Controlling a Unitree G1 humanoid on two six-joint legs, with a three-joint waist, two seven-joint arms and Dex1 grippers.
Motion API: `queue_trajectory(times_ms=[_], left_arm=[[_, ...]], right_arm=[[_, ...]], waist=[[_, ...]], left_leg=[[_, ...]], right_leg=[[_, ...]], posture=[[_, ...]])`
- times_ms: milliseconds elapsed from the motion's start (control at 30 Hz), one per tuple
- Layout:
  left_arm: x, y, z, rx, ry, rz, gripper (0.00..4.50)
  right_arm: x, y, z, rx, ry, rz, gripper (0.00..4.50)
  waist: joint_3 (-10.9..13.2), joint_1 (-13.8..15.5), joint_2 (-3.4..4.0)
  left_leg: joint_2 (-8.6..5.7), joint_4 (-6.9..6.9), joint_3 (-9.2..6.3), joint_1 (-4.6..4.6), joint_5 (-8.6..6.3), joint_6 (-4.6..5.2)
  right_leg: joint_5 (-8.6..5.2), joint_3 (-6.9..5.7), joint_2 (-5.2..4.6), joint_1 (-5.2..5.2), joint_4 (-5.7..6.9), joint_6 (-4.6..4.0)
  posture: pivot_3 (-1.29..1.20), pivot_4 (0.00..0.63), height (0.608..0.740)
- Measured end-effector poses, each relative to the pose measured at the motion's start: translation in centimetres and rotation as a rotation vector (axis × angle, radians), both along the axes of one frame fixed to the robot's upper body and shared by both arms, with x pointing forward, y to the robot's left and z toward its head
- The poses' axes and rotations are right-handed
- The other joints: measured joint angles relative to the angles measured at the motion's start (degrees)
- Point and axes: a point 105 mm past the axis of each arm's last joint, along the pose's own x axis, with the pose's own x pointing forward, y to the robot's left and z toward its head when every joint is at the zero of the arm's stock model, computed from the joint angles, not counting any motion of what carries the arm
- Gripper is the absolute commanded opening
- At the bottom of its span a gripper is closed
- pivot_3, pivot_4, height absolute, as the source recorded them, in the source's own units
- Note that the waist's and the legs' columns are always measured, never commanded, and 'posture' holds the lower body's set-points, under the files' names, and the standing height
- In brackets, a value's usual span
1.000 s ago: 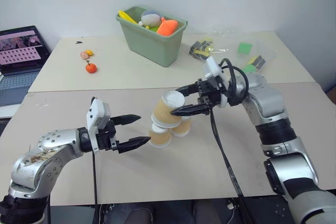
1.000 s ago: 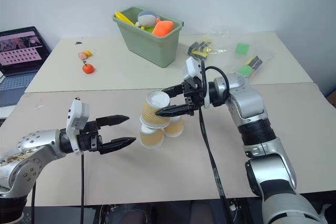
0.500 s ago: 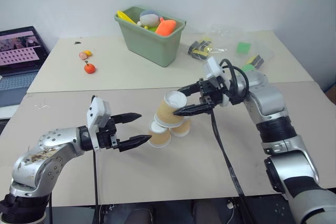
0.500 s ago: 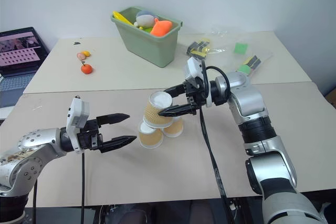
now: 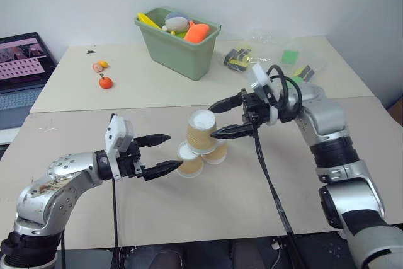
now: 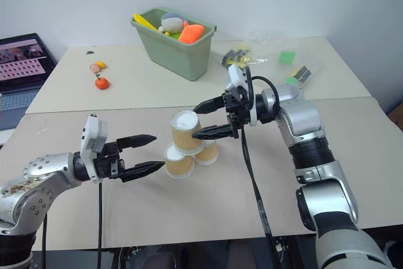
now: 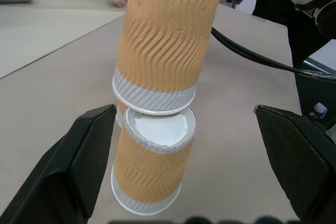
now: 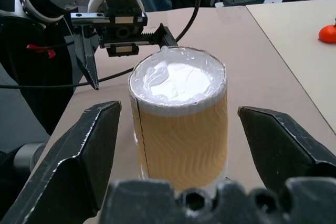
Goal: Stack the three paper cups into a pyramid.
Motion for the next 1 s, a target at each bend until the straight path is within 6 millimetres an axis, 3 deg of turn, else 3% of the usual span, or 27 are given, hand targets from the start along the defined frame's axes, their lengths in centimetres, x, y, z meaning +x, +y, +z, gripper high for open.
queue_trajectory(times_ms=[233, 400, 600, 800, 867, 933, 1000], left_arm=[[0.3, -0.2, 0.0, -0.018, 0.006, -0.005, 4.5], [-0.3, 1.5, 0.0, -0.071, 0.045, 0.055, 4.5], [-0.2, 4.8, 0.6, -0.095, 0.047, 0.26, 4.5], [0.3, 7.6, 1.1, -0.233, 0.037, 0.469, 4.5], [1.2, 9.5, -0.4, -0.271, 0.07, 0.655, 4.5], [1.4, 10.6, -2.2, -0.26, 0.125, 0.751, 4.5], [1.6, 11.0, -3.3, -0.251, 0.122, 0.809, 4.5]], right_arm=[[0.1, -3.7, 3.1, 0.019, -0.043, -0.074, 4.19], [0.1, -7.8, 4.7, 0.064, -0.071, -0.203, 4.19], [1.0, -12.6, 2.0, 0.112, -0.013, -0.468, 4.19], [1.7, -17.4, 1.3, 0.233, -0.047, -0.792, 4.19], [1.9, -19.3, -1.5, 0.258, -0.023, -0.954, 4.19], [2.0, -19.8, -4.4, 0.256, 0.039, -1.043, 4.19], [2.0, -19.9, -6.0, 0.259, 0.062, -1.099, 4.19]], waist=[[0.0, 0.2, 0.0], [0.0, 0.0, 0.0], [0.0, 0.5, 0.0], [-0.1, 1.0, 0.02], [-0.2, 1.5, -0.13], [-0.2, 1.5, -0.12], [-0.2, 1.6, -0.04]], left_leg=[[-0.03, 0.01, 0.0, -0.11, -0.01, 0.02], [0.01, -0.02, 0.0, -0.16, -0.04, 0.06], [-0.03, 0.03, 0.01, -0.15, -0.08, 0.14], [0.02, -0.02, 0.03, 0.04, -0.08, 0.14], [0.02, 0.03, 0.04, 0.11, -0.04, 0.06], [-0.06, 0.05, 0.17, 0.1, -0.04, 0.07], [-0.08, 0.05, 0.25, 0.16, -0.05, 0.09]], right_leg=[[0.02, 0.0, -0.02, -0.01, -0.01, 0.04], [0.03, 0.0, -0.01, -0.07, -0.01, 0.05], [0.03, 0.01, -0.05, -0.07, -0.02, 0.04], [0.06, 0.03, 0.0, 0.08, -0.03, -0.01], [0.06, 0.03, -0.01, 0.17, -0.04, -0.01], [0.09, 0.21, -0.04, 0.11, -0.02, 0.03], [0.1, 0.28, -0.05, 0.14, -0.02, 0.04]], posture=[[0.0, 0.15, 0.74], [0.0, 0.15, 0.74], [0.0, 0.15, 0.74], [0.0, 0.15, 0.74], [0.0, 0.15, 0.74], [0.0, 0.15, 0.74], [0.0, 0.15, 0.74]])
